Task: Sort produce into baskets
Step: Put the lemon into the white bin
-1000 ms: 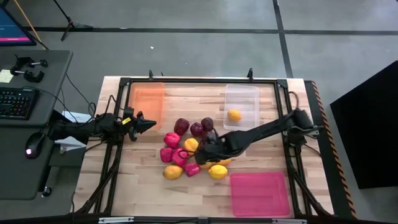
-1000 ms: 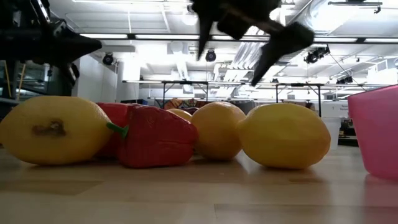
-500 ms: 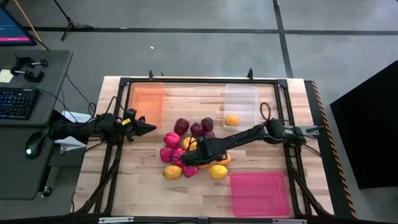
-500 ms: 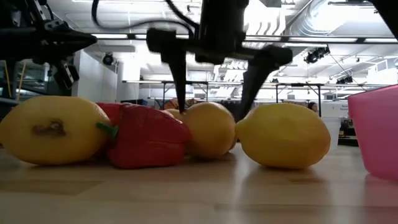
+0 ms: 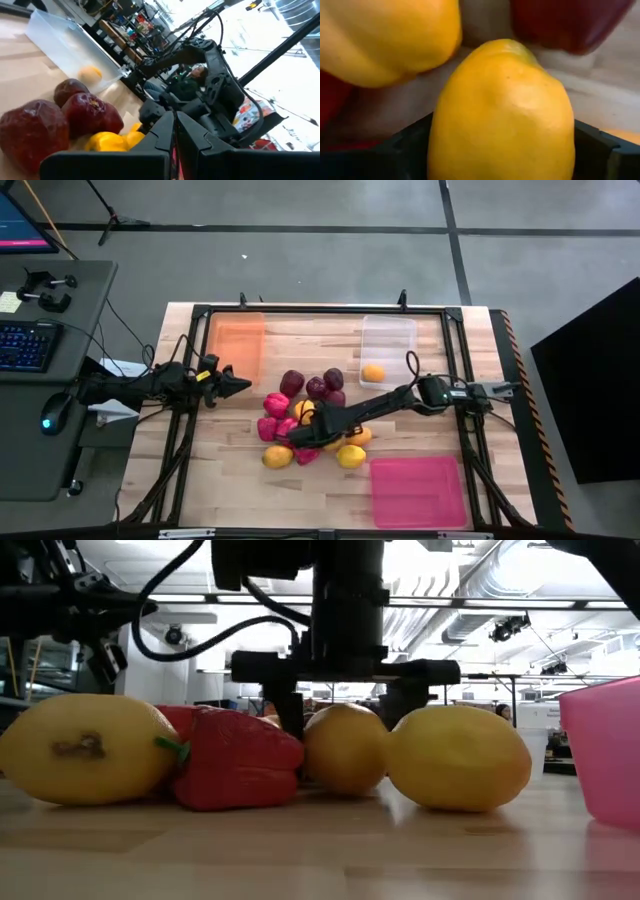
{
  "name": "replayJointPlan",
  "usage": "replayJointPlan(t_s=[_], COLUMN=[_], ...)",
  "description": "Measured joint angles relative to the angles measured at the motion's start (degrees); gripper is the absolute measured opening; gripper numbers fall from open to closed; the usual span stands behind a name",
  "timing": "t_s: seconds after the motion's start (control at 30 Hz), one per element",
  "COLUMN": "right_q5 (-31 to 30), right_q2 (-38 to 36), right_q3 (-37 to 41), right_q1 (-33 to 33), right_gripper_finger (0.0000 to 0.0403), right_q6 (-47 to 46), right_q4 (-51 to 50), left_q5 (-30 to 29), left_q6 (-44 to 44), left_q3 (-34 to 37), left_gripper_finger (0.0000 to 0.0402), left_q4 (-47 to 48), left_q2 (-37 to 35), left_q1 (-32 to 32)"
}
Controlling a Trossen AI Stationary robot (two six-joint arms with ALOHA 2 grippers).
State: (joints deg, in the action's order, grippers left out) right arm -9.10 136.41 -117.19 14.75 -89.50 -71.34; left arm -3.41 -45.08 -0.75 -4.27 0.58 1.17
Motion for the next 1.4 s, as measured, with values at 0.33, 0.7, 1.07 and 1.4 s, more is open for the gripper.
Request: replayJointPlan(t_s=[0.33,0.7,1.07,1.4], right_q5=[-12.28,-23.17,-23.87,-21.28], right_q2=[-11.69,-24.37,-37.93,-43.46], right_q3=[-11.03,7.6,35.03,40.47], right_q1=[4.1,7.14,-14.19,-26.23], right_gripper_finger=[0.0294,0.0294,0.0306,0.033], right_q6=[11.31,-3.42,6.12,12.99], right_q4=[-19.06,-18.67,-4.54,3.43], left_q5=[-0.1,-2.08,-3.04,-3.18], left_q6=[0.26,0.28,0.23,0.24], left_q3=[0.0,0.0,0.0,0.0], left_gripper_finger=[0.0005,0.0005,0.0005,0.0005], left_q4=[0.05,0.08,0.16,0.2], left_q2=[0.0,0.22,0.22,0.22], left_q1=[0.0,-0.02,-0.02,-0.02])
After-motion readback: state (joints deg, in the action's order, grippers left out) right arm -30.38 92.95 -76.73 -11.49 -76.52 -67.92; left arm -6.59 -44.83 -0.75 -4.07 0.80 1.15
